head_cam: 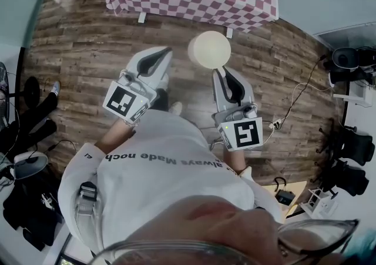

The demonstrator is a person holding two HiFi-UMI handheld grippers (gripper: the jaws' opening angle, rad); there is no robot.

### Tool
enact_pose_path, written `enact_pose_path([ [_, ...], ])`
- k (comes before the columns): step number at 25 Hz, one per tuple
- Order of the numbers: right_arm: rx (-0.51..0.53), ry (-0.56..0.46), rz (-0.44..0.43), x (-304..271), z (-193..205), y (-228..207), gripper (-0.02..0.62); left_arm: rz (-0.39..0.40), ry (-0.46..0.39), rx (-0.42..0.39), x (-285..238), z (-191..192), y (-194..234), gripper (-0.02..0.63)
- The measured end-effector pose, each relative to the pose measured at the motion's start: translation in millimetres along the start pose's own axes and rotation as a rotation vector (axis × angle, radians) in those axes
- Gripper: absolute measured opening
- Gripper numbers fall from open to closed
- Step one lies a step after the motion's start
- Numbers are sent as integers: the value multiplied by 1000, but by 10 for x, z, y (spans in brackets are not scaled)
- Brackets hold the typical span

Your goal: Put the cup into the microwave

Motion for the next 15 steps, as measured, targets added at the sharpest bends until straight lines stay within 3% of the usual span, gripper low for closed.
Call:
enact_pose_path([
  [15,27,2,32,-1615,-299,-454,44,31,-22,7,-654,-152,1578,5],
])
Point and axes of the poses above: the fingertips, and each gripper's own axes: x backward along the fingers, y to its left, z out of its underside, the point moved 7 cm from there along x, backward along the fingers
